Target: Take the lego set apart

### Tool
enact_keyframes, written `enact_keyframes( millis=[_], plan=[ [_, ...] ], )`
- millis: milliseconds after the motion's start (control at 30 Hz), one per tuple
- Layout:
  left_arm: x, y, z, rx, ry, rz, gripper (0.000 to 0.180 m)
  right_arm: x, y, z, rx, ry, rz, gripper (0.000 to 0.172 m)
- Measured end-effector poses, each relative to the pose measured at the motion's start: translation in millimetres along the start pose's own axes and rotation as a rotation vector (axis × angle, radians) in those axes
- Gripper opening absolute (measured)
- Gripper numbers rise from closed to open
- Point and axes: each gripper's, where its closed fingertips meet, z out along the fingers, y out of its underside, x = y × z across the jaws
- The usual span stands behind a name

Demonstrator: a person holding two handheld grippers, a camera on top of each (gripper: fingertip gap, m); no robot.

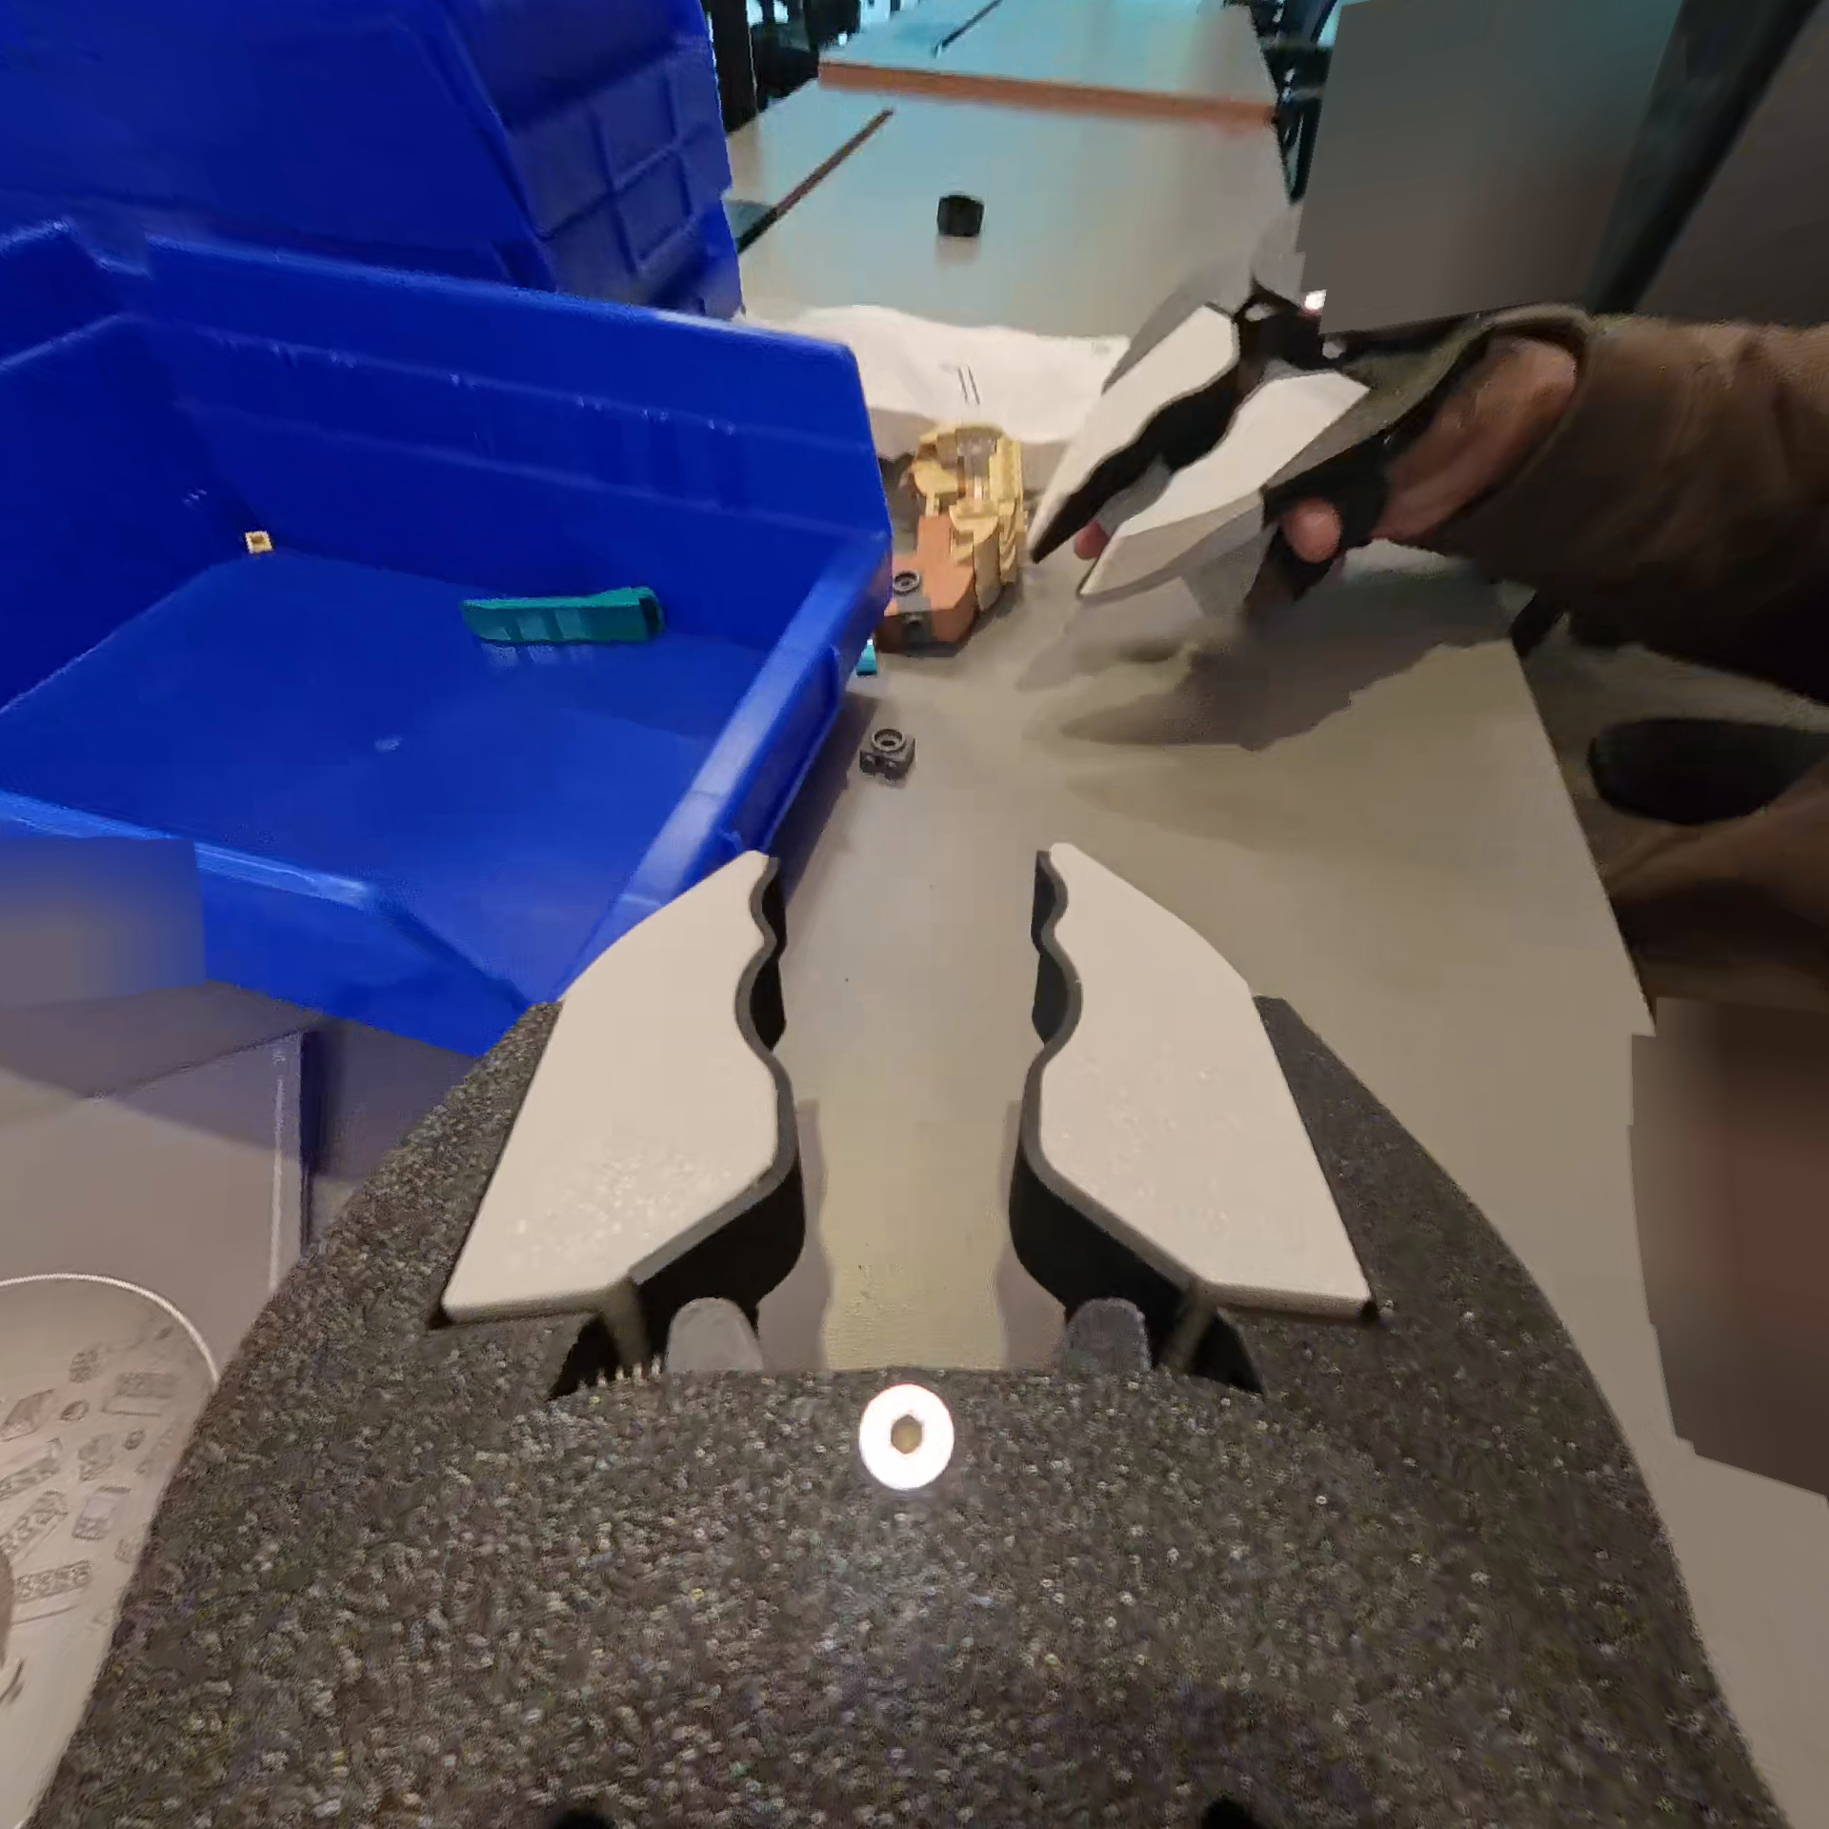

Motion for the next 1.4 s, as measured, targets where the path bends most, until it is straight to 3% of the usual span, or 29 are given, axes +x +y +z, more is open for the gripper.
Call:
enact_keyframes(
  millis=[133,233,533,667,867,967,1067,1133,1267,1400],
  plan=[
    [1.4,17.8,9.2,-0.071,-0.031,-0.003,0.047,-9.4,10.5,43.5,-0.191,0.061,-0.048,0.023],
    [-1.7,30.1,11.4,-0.111,-0.057,-0.015,0.047,-9.1,4.9,61.1,-0.218,0.116,-0.035,0.024],
    [-0.5,37.2,13.2,-0.147,-0.061,-0.032,0.047,-2.8,7.6,76.0,-0.29,0.147,0.009,0.029],
    [0.9,38.0,13.4,-0.154,-0.066,-0.017,0.047,0.0,5.4,79.5,-0.292,0.159,0.0,0.02],
    [-5.6,33.1,8.9,-0.105,-0.073,-0.076,0.047,-26.3,-1.4,74.9,-0.239,0.053,-0.063,0.02],
    [-8.7,30.7,7.0,-0.082,-0.073,-0.108,0.047,-41.7,-43.1,65.5,-0.072,0.008,-0.111,0.02],
    [-9.6,30.5,7.0,-0.079,-0.075,-0.113,0.047,-23.3,-94.1,59.6,0.049,0.123,-0.16,0.02],
    [-10.0,30.6,6.9,-0.078,-0.078,-0.112,0.047,-4.4,-110.1,68.9,0.039,0.187,-0.15,0.021],
    [-12.3,28.7,4.7,-0.056,-0.083,-0.121,0.046,26.0,-106.9,94.5,-0.041,0.263,-0.14,0.036],
    [-15.2,26.8,1.9,-0.029,-0.079,-0.148,0.045,23.7,-103.5,76.9,0.024,0.26,-0.18,0.039]
  ],
)
